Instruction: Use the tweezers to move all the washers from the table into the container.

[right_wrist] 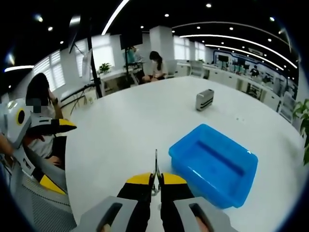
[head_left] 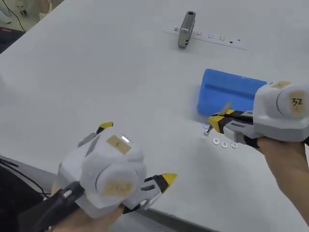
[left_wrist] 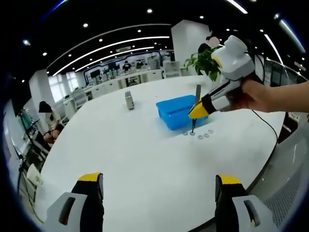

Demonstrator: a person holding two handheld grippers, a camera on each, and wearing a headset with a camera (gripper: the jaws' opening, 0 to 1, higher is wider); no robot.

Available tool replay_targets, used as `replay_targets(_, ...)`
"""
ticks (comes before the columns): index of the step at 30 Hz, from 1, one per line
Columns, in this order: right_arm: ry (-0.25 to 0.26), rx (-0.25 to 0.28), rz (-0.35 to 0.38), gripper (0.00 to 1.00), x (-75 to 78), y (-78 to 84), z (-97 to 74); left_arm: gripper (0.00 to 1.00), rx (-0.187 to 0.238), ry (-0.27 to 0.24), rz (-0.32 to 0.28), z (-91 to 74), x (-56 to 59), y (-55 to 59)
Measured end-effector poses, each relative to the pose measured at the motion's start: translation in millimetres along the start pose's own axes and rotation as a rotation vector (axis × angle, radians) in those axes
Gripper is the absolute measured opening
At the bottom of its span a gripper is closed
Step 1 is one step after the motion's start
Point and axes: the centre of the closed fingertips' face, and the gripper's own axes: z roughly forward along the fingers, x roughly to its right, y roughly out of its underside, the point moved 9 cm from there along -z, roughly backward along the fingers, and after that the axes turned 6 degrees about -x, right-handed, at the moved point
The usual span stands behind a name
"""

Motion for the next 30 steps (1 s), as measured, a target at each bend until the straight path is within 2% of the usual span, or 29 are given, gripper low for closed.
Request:
replay_targets(8,-0.013,0.045,0.043,0.02,3.1,-7.5,-10.8,0.97,0.013,-0.009,0.001,-2.8,-0.9,-0.1)
replay_targets(13,-0.015,0.036,0.005,0.02,-0.4,-13.6,-14.4,0.96,-0.023,-0.01,0.047,-1.6,2.6,2.9)
replay_targets(21,-0.002,0.044,-0.023,0.02,0.4,-24.0,-19.9,0.96,-0.018,-0.015,0.039,-2.7,1.0,2.9)
replay_targets(30,0.01,0.057,-0.059,0.02,10.5,-40.1,-23.0,0.95,-0.009,-0.02,0.04,-3.6,0.0,2.3)
